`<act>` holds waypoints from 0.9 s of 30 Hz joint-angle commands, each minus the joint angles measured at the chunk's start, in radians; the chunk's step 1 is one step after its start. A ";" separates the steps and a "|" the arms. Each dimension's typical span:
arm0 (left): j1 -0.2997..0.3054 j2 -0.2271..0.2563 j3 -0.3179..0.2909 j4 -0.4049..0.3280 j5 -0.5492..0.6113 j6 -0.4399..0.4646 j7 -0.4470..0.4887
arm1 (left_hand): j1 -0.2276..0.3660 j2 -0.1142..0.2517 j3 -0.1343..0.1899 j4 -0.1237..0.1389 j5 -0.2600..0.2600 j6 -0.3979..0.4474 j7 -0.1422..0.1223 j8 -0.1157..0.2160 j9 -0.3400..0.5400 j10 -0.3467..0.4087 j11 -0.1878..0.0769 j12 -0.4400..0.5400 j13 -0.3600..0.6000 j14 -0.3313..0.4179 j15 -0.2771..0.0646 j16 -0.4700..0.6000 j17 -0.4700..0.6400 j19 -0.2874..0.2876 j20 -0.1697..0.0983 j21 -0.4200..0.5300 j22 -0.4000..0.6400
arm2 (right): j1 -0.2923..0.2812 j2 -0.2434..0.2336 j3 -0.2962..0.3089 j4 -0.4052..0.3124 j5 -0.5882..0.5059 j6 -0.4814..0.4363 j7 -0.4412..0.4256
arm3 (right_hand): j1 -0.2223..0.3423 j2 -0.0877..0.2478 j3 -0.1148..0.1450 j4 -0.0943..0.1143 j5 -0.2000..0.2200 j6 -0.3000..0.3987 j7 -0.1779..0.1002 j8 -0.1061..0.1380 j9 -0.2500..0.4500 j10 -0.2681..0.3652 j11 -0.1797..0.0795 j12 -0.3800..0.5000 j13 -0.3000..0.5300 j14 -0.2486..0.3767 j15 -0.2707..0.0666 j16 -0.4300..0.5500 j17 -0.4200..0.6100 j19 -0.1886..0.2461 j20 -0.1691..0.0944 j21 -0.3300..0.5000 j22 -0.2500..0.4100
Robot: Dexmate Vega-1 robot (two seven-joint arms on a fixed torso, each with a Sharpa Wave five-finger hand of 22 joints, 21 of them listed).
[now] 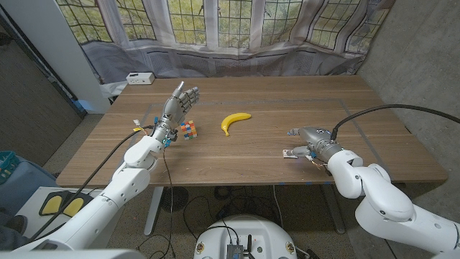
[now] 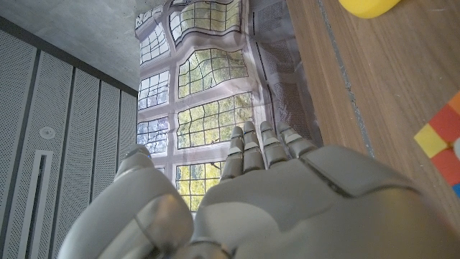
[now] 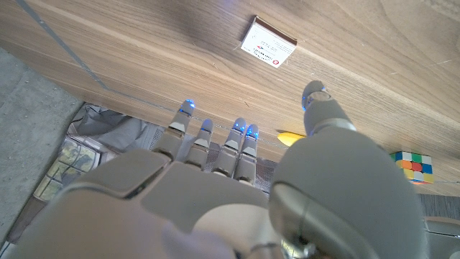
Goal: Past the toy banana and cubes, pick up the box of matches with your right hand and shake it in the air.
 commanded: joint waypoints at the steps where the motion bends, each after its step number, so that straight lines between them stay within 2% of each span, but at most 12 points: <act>1: 0.003 0.002 0.000 -0.011 0.010 -0.003 0.013 | 0.002 0.008 0.003 -0.003 -0.002 0.006 -0.001 0.005 0.005 0.007 -0.004 -0.001 0.002 -0.001 -0.007 0.001 0.006 -0.004 0.010 -0.002 0.003 | 0.046 0.006 -0.046 0.041 0.015 -0.009 -0.012 | 0.006 -0.008 -0.004 -0.001 0.012 -0.014 -0.004 -0.003 0.003 -0.010 -0.001 -0.005 0.001 0.001 0.004 0.003 0.001 0.011 0.003 0.005 0.005; 4: 0.003 0.003 -0.001 -0.013 0.010 0.001 0.016 | 0.001 0.008 0.003 -0.003 -0.002 0.005 -0.004 0.005 0.005 0.006 -0.005 -0.002 0.002 0.000 -0.008 0.001 0.006 -0.004 0.010 -0.002 0.003 | 0.069 0.008 -0.077 0.050 -0.016 -0.026 0.006 | 0.009 -0.008 -0.004 -0.001 0.013 -0.012 -0.008 -0.002 0.003 -0.009 -0.005 -0.005 0.000 -0.001 0.007 0.002 0.001 0.011 0.004 0.004 0.005; 14: -0.003 -0.005 0.000 -0.003 0.008 -0.004 0.018 | 0.001 0.008 0.003 -0.005 -0.002 0.008 -0.002 0.005 0.005 0.007 -0.004 -0.001 0.002 0.000 -0.008 0.001 0.006 -0.007 0.012 -0.003 0.003 | 0.120 0.019 -0.119 0.076 -0.028 -0.045 0.057 | 0.011 -0.009 -0.006 0.000 0.016 -0.003 -0.018 0.002 0.004 -0.002 -0.016 -0.003 0.000 0.000 0.010 0.002 0.001 0.014 0.006 0.004 0.005; 18: -0.005 -0.006 0.000 -0.001 0.009 -0.004 0.020 | 0.000 0.008 0.003 -0.005 -0.002 0.009 -0.001 0.006 0.005 0.006 -0.003 -0.002 0.002 0.000 -0.008 0.001 0.006 -0.008 0.011 -0.003 0.003 | 0.135 0.029 -0.135 0.097 -0.027 -0.037 0.065 | 0.016 -0.006 -0.005 0.000 0.018 -0.014 -0.028 -0.003 0.004 -0.023 -0.026 -0.011 -0.001 -0.004 0.014 0.000 0.001 0.014 0.006 0.003 0.006; 27: -0.009 -0.003 0.000 0.001 0.011 0.004 0.023 | 0.000 0.008 0.003 -0.006 -0.002 0.007 -0.003 0.005 0.005 0.008 -0.004 -0.002 0.002 0.001 -0.007 0.001 0.006 -0.007 0.012 -0.002 0.003 | 0.148 0.042 -0.143 0.125 0.000 -0.024 0.061 | 0.031 -0.002 -0.001 -0.003 0.022 -0.008 -0.038 0.001 0.004 -0.009 -0.037 -0.005 -0.001 0.002 0.017 0.002 0.000 0.014 0.008 0.002 0.005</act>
